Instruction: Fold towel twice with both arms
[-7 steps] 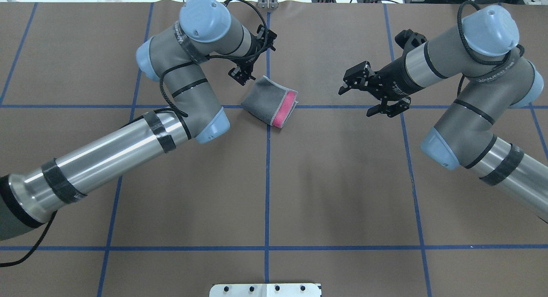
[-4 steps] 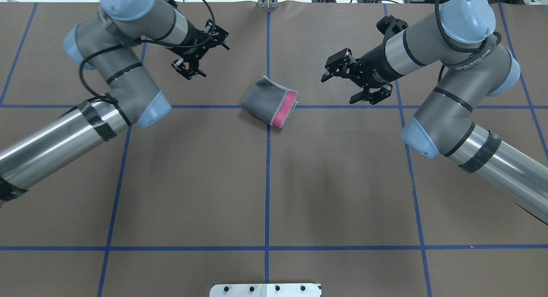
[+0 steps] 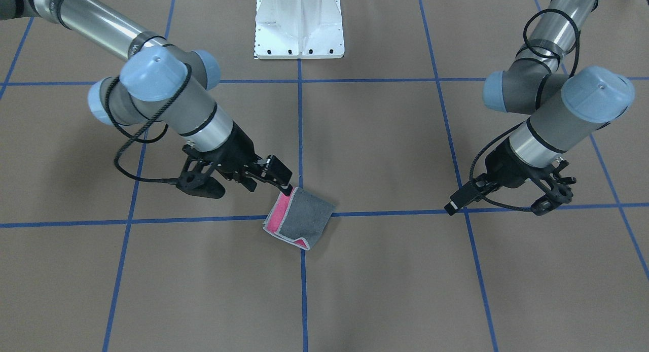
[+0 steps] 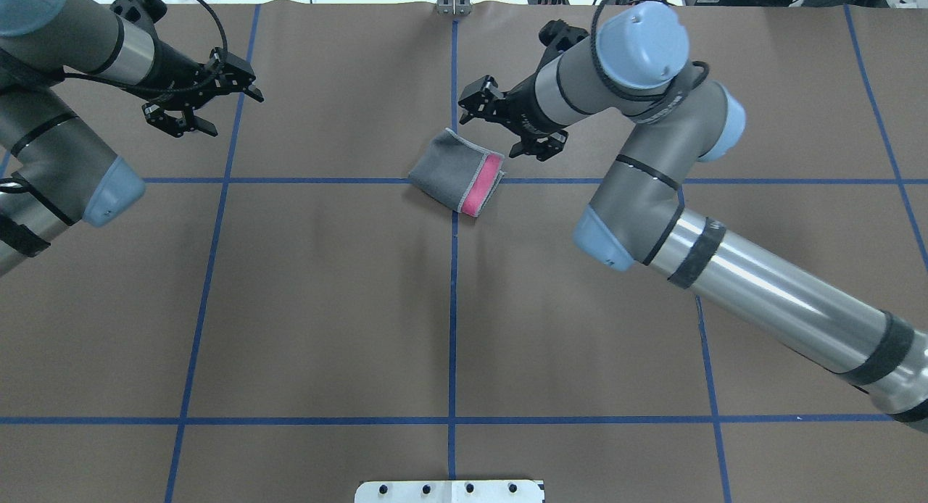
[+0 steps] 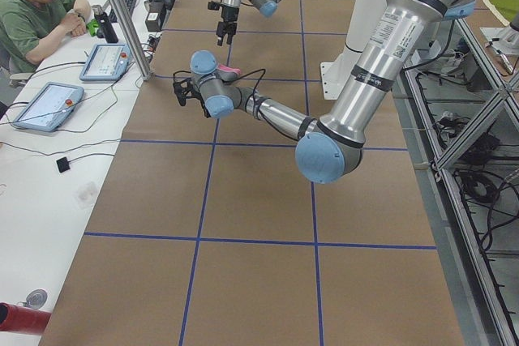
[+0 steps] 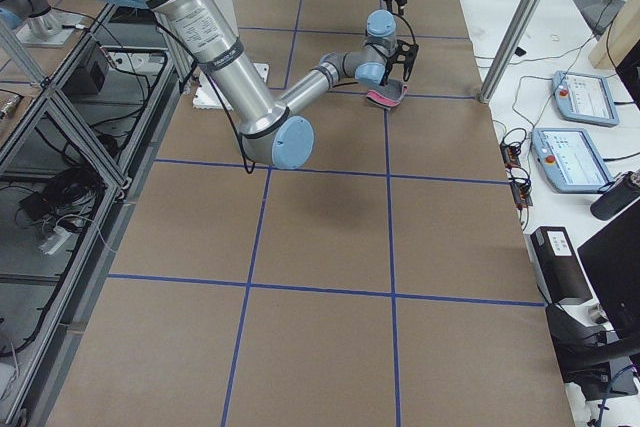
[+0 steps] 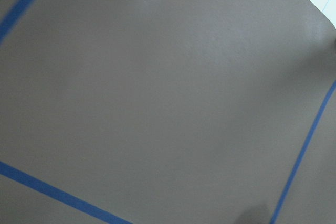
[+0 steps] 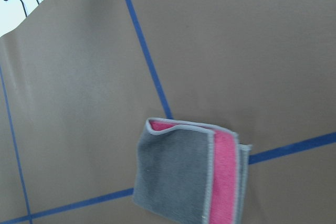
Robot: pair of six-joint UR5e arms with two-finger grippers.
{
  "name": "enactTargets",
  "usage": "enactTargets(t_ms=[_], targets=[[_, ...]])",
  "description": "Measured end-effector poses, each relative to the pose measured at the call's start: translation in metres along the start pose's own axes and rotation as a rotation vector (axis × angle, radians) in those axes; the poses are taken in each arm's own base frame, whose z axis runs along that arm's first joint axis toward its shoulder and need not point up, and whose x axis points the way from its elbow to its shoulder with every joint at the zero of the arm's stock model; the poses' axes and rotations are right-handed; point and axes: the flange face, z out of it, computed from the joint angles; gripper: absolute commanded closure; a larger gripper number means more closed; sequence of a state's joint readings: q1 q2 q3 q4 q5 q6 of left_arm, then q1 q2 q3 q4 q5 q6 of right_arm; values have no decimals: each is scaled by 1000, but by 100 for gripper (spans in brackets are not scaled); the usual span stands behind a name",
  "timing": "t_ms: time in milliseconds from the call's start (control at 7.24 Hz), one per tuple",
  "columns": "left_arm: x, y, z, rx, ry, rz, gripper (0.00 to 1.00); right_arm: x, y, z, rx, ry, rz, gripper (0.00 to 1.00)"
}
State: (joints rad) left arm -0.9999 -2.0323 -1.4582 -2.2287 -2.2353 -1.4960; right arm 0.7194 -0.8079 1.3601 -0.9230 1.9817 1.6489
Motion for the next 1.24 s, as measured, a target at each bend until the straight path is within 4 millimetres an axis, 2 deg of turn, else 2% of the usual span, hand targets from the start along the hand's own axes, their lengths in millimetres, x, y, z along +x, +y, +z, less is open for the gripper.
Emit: enactTargets(t_ms=[138, 276, 414, 967, 1243], targets=[[-4, -3, -4, 2, 1, 5, 0, -14, 11, 28, 24, 12, -7, 8], [-6, -6, -8, 4, 3, 4, 0, -16, 17, 50, 43, 20, -12, 49], [-7, -9, -10, 4, 4, 3, 0, -17, 19, 66, 59, 28, -14, 99], [-9, -11, -11, 4, 2, -1, 0, -32, 12, 93, 109, 54, -9, 100], [-9, -11, -11, 4, 2, -2, 0, -33, 10, 105, 116, 78, -5, 100]])
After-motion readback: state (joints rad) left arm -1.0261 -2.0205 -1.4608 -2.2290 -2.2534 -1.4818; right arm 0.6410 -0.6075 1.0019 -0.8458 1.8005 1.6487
